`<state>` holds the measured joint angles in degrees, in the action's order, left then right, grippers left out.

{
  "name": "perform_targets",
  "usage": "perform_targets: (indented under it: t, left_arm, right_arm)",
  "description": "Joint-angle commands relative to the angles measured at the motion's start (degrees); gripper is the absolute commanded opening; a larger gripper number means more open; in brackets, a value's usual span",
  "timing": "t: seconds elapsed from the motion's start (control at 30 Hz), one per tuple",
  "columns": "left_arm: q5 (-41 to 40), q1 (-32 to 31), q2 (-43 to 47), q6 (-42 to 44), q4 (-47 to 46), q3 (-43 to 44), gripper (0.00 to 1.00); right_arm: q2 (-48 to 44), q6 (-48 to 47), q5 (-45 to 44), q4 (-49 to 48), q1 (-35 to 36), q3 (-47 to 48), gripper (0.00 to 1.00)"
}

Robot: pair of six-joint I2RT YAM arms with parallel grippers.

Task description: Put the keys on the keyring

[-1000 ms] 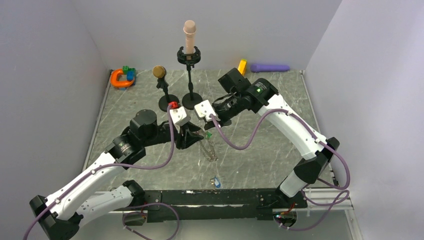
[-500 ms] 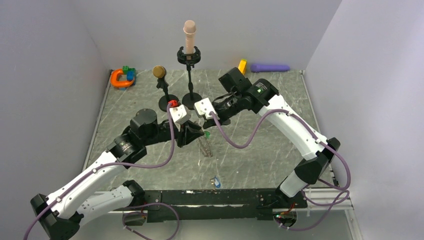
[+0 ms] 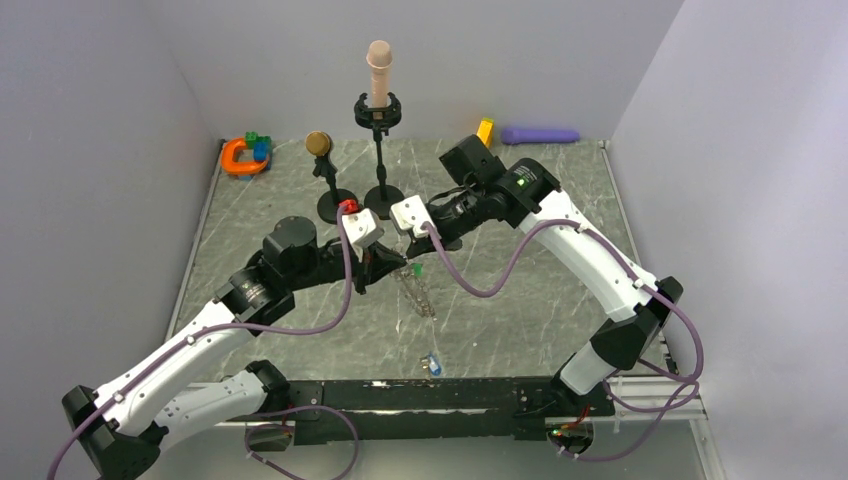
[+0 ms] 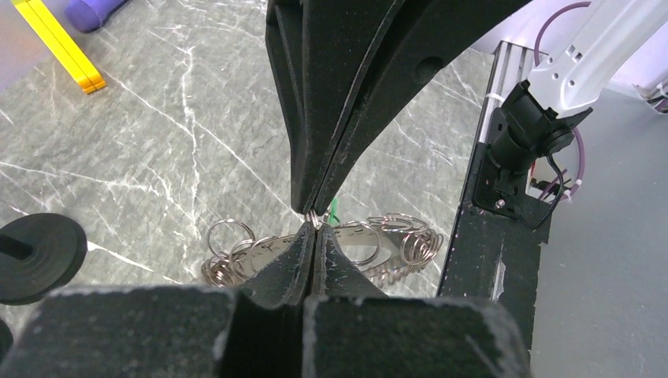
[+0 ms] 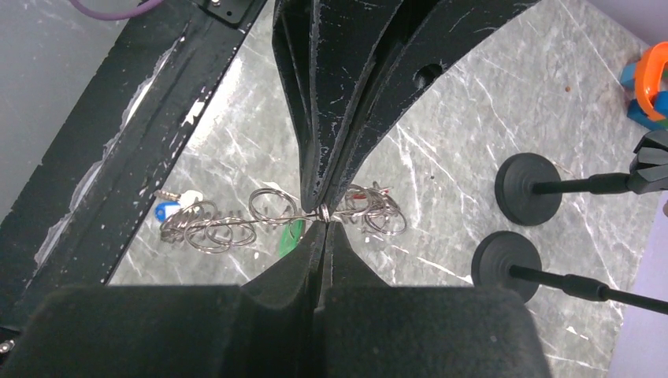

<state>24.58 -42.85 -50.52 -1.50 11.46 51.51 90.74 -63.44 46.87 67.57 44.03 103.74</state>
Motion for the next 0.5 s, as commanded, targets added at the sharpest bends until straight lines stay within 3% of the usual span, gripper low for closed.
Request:
perform_targets:
  t: [0.0, 0.2, 0.3, 0.47]
  left_arm:
    - [-1.1, -0.3, -0.6, -0.1, -0.8, 2.6, 0.00]
    - [-2.0, -0.3, 1.5, -0.4, -3.9, 1.1, 0.00]
    - [-2.7, -0.2, 4.0, -1.0, -6.0, -0.4, 0.00]
    - [-2.8, -0.3, 6.2, -1.3, -7.8, -1.7, 0.00]
  right_arm:
    - [-2.7, -0.2, 3.7, -2.1, -0.1, 0.4, 0.00]
    - [-3.1, 3.3, 4.2, -4.8, -0.2, -0.8, 0.02]
    - [-3.5, 6.7, 5.1, -7.2, -1.2, -2.0, 0.19]
    - [-3.9, 11.5, 8.1, -10.8, -3.5, -3.1, 0.37]
